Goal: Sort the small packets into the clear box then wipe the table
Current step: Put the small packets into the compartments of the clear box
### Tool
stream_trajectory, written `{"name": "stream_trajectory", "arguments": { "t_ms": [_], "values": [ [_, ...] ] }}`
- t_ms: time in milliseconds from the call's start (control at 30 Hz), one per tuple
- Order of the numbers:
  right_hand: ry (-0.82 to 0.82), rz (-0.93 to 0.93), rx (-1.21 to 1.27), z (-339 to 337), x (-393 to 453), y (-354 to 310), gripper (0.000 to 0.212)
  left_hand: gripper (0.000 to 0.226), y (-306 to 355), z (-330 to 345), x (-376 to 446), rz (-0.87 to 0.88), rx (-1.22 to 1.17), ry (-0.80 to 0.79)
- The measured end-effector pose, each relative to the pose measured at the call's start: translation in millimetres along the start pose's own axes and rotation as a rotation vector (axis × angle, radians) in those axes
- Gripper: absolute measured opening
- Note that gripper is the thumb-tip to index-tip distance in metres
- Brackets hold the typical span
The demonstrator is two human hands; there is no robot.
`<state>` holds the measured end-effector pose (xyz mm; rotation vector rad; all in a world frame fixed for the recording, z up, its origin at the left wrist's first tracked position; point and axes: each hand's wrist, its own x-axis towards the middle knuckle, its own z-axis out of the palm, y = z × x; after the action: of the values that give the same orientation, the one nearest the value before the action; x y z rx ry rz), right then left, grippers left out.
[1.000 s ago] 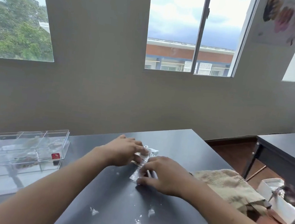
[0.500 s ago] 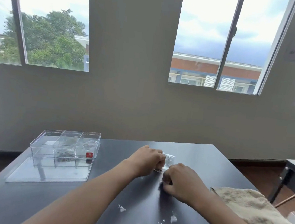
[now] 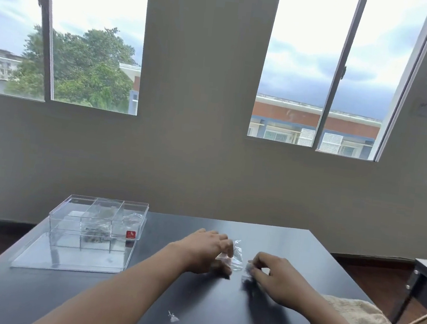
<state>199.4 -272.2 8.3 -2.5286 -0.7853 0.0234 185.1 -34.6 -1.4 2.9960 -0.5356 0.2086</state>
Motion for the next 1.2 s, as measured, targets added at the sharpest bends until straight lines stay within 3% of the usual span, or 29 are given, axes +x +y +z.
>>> {"name": "stream_trajectory", "arguments": {
  "t_ms": [100,333,633,833,1033,1200],
  "values": [
    [0.009,-0.015,0.001,1,1,2,0.02,0.054,-2,2,4,-0.01,-0.017,-0.032],
    [0.027,-0.004,0.074,-5,6,4,0.02,0.025,3,14,6,0.047,0.05,0.108],
    [0.235,0.014,0.2,-4,26,-18,0.022,0.015,-10,6,-12,0.011,0.124,0.245],
    [0.328,-0.122,0.269,-7,55,-65,0.015,0.013,-51,-28,-72,0.005,0.128,0.713],
    [0.307,-0.27,0.422,7,105,-148,0.013,0.012,-133,-69,-173,-0.285,0.193,0.964],
    [0.209,-0.411,0.451,46,142,-223,0.012,0.016,-198,-58,-237,-0.594,0.183,0.866]
  ]
}}
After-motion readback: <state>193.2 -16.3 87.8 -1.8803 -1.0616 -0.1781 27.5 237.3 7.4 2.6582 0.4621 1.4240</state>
